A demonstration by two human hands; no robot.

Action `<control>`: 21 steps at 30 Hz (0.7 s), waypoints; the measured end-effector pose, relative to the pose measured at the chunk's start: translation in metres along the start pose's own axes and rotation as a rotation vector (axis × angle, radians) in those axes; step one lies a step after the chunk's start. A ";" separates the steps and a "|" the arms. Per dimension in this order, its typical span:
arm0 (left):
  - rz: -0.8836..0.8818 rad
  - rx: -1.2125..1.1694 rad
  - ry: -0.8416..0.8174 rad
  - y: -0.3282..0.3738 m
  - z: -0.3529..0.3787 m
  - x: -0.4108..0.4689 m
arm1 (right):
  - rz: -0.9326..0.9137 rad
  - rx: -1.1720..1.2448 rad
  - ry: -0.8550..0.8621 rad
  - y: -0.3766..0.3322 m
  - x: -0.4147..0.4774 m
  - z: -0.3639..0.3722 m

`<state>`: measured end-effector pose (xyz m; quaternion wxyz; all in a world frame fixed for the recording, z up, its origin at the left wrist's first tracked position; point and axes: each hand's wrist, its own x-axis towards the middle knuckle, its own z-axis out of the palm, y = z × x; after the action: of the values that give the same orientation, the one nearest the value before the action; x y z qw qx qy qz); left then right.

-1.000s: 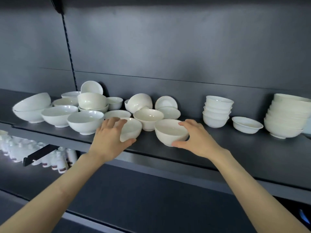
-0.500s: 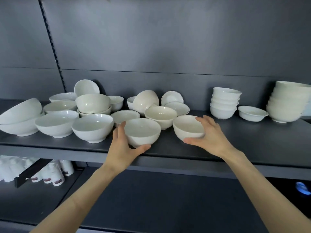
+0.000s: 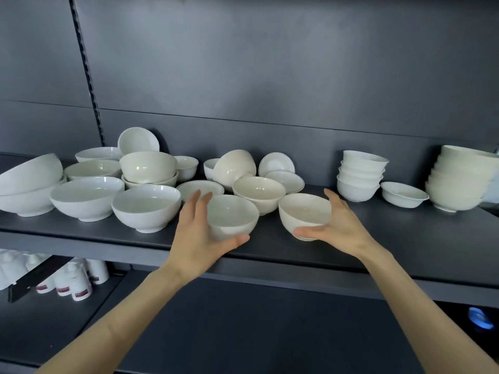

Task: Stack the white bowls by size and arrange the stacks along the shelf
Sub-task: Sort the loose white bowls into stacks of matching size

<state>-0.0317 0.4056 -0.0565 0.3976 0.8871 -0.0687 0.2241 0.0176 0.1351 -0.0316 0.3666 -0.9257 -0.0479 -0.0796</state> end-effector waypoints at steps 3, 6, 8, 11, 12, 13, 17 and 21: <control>0.109 0.072 -0.017 0.020 0.002 0.011 | -0.009 0.030 0.061 0.005 -0.001 -0.001; 0.213 0.245 -0.015 0.037 0.012 0.032 | -0.014 0.073 0.130 0.013 -0.003 -0.012; 0.221 0.315 -0.076 0.048 0.022 0.045 | -0.015 0.116 0.154 0.020 -0.004 -0.022; 0.199 0.508 -0.214 0.070 0.043 0.061 | -0.041 0.122 0.162 0.029 -0.001 -0.033; 0.205 0.595 -0.254 0.076 0.051 0.066 | -0.046 0.121 0.160 0.032 0.001 -0.036; 0.210 0.679 -0.283 0.080 0.059 0.070 | -0.049 0.124 0.160 0.036 0.003 -0.038; 0.166 0.895 -0.263 0.085 0.082 0.084 | -0.046 0.141 0.136 0.056 0.016 -0.048; 0.130 1.004 -0.186 0.085 0.092 0.091 | -0.069 0.151 0.077 0.071 0.028 -0.058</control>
<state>0.0555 0.2852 -0.0116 -0.1002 0.9787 -0.0429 0.1738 0.0495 0.0447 -0.0329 0.4342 -0.8894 -0.0713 -0.1240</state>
